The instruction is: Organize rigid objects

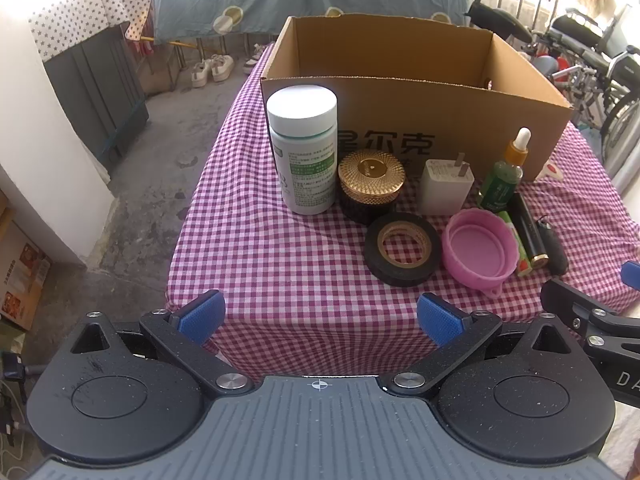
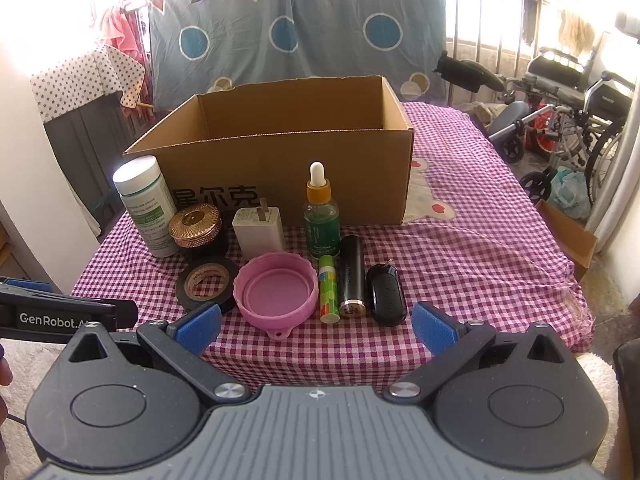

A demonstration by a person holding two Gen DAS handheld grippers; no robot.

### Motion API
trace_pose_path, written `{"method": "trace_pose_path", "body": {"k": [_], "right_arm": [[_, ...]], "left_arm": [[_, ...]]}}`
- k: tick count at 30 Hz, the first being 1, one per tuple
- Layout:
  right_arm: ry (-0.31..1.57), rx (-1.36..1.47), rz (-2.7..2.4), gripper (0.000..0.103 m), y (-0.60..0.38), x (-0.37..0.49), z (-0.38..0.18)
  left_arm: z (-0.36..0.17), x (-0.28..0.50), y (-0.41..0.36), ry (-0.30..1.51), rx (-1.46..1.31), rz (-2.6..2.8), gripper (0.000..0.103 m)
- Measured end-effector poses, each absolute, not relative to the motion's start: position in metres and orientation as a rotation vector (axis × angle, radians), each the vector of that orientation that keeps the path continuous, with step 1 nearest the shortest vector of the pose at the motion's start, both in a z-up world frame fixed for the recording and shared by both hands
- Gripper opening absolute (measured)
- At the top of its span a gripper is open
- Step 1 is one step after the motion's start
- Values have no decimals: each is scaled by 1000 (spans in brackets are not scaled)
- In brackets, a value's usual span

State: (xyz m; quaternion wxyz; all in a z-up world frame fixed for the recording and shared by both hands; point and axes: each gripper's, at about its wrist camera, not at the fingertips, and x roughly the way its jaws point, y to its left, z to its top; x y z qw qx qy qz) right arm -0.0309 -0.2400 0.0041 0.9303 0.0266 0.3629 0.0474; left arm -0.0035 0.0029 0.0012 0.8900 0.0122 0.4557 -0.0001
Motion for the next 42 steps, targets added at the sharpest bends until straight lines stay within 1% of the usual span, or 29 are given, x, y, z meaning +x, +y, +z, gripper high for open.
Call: {"method": "trace_pose_path", "body": {"k": [42], "right_arm": [[758,61,97,103,-238,-29,-1]], "left_arm": [[-3,-3,5,956,31,-2,103]]}}
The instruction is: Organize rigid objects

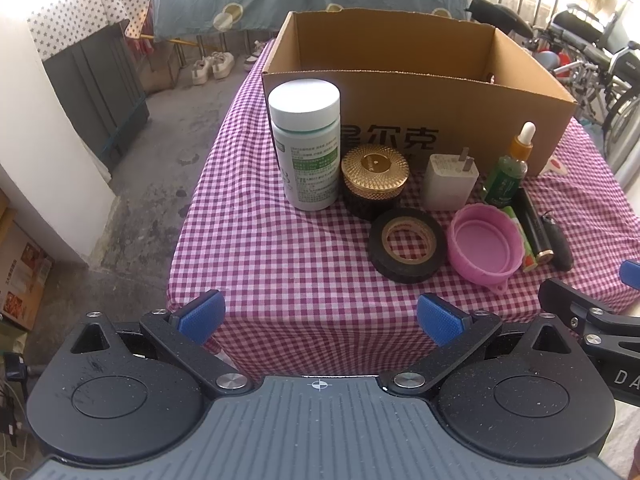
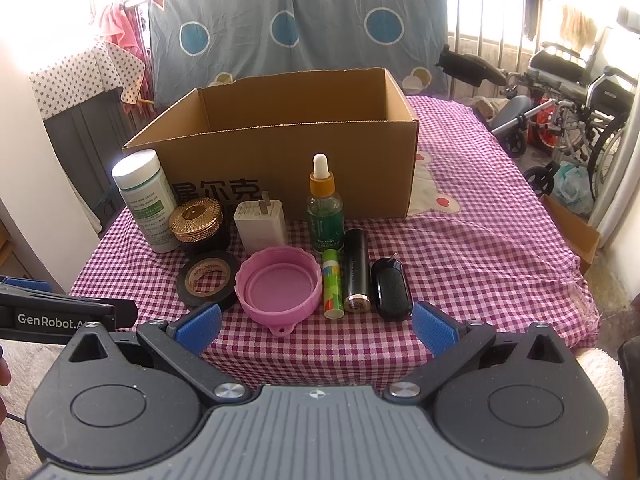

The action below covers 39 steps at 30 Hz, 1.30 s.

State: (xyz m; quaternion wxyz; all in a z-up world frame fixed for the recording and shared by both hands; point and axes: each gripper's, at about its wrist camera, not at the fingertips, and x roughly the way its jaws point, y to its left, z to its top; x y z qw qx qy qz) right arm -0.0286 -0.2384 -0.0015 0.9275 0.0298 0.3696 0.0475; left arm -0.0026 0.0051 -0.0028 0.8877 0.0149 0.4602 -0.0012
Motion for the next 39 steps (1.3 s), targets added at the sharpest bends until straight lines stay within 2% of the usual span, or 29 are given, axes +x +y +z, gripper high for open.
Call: {"method": "trace_pose_path", "body": {"k": [7,20,25,27,30,31,33,39], "right_arm": [[755,116,67,103,-256,-33,-10],[630,281,3,102,-332,-22,-12],[667,319,31,89,-344,-6,-24],[691,326,47,77,-345,2,-30],[727,328,78,68,-345,12,-39],[737,329,91,65,-345,16,-41],[755,322,127,52,-346,23,-45],[799,306,220,38,-348,42,-47]], "left_arm": [[-10,-3,-4,948,55,-51,103],[-4,12,-48,784,-2,-346,101],[-5,24,-75,779,23,-460,98],[-7,27,-85,786,48,-505,95],[-12,30,-100,789,92,-554,92],[-13,31,-103,793,104,-561,86],[-18,34,-108,814,115,-563,84],[-25,44,-106,860,69,-578,78]]}}
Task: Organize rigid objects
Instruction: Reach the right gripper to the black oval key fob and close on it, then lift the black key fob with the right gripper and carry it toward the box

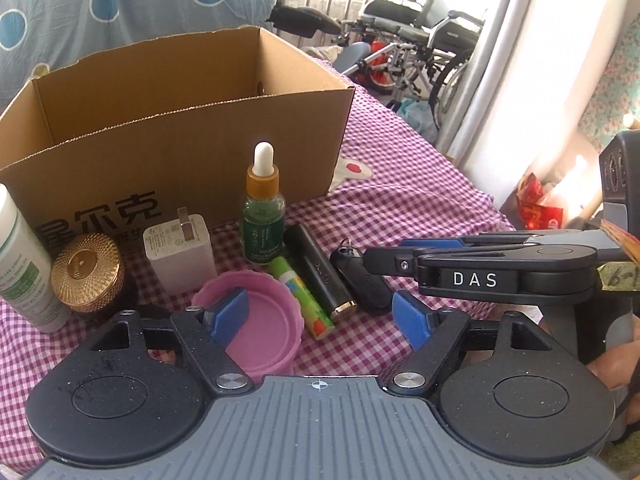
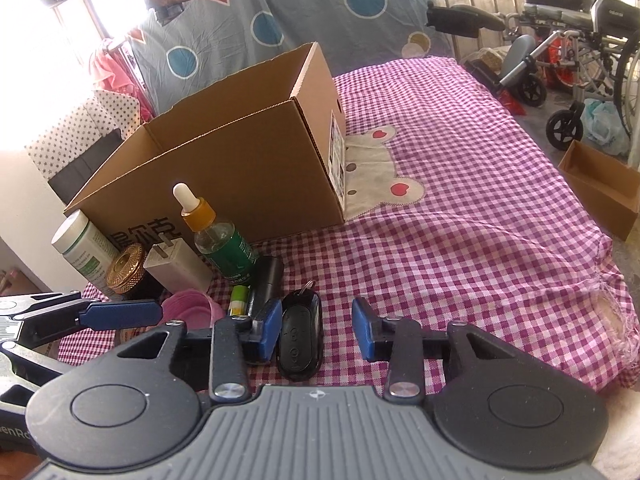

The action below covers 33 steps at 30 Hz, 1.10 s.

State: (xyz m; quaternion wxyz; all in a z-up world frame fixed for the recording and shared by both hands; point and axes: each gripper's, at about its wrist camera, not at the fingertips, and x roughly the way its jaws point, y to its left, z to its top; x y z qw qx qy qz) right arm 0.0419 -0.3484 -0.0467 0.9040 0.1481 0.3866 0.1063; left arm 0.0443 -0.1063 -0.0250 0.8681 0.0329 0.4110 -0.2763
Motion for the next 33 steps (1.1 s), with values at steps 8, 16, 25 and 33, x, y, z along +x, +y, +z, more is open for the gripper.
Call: {"method": "trace_pose_path", "body": {"k": [8,16,25,33], "right_arm": [[865,281,309,34,-344,59,-50],[871,150,282,26,-331,63,-55],[866,374,193,21,-381,46,-59],[869,580,236,21,-408,46,-68]], "left_arm": [[-23,49,-90,862,17,-553,65],[-14,45,-82,830,-15,-564,62],[-20,31,-125,854,112,-723,60],[-34,40,-180,899,228,-827,58]]}}
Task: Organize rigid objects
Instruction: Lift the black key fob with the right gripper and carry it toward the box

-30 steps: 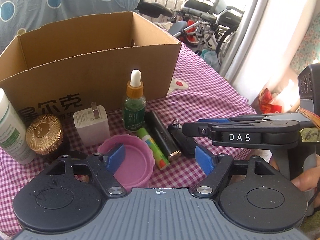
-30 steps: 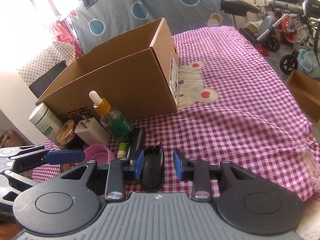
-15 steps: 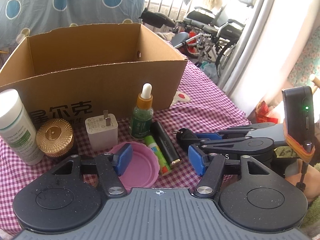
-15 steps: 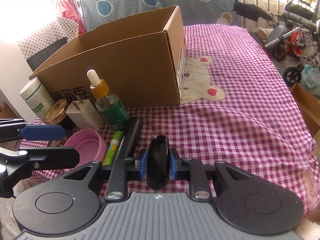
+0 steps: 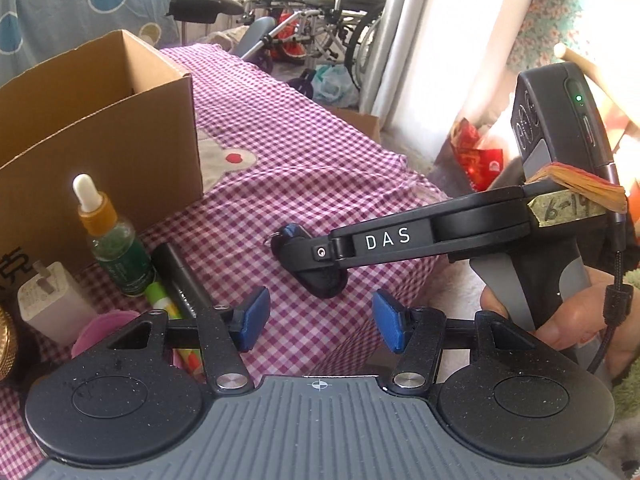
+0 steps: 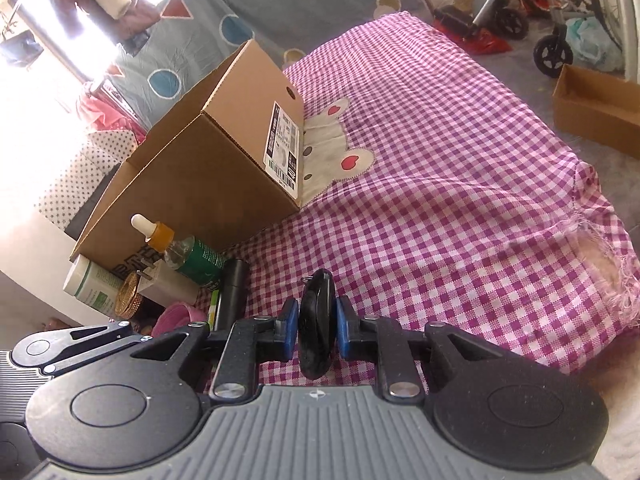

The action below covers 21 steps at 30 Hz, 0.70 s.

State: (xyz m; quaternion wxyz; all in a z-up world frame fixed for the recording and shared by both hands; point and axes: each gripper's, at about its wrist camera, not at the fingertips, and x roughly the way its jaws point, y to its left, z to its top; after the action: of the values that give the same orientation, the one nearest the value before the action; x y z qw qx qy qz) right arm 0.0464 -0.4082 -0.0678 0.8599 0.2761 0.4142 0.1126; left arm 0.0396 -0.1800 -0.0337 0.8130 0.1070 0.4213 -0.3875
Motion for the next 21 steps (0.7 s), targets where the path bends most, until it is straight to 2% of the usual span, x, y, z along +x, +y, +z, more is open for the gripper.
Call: {"method": "trace_pose_path", "body": {"k": [9,21], "right_arm": [[873,755,284,21,-434,45,-80],[874,903,331,21,-450,44,-94]], "left_arm": [[-49,47,-211,963,321,-806,58],[-56,53,-224,924,364,-746,55]]}}
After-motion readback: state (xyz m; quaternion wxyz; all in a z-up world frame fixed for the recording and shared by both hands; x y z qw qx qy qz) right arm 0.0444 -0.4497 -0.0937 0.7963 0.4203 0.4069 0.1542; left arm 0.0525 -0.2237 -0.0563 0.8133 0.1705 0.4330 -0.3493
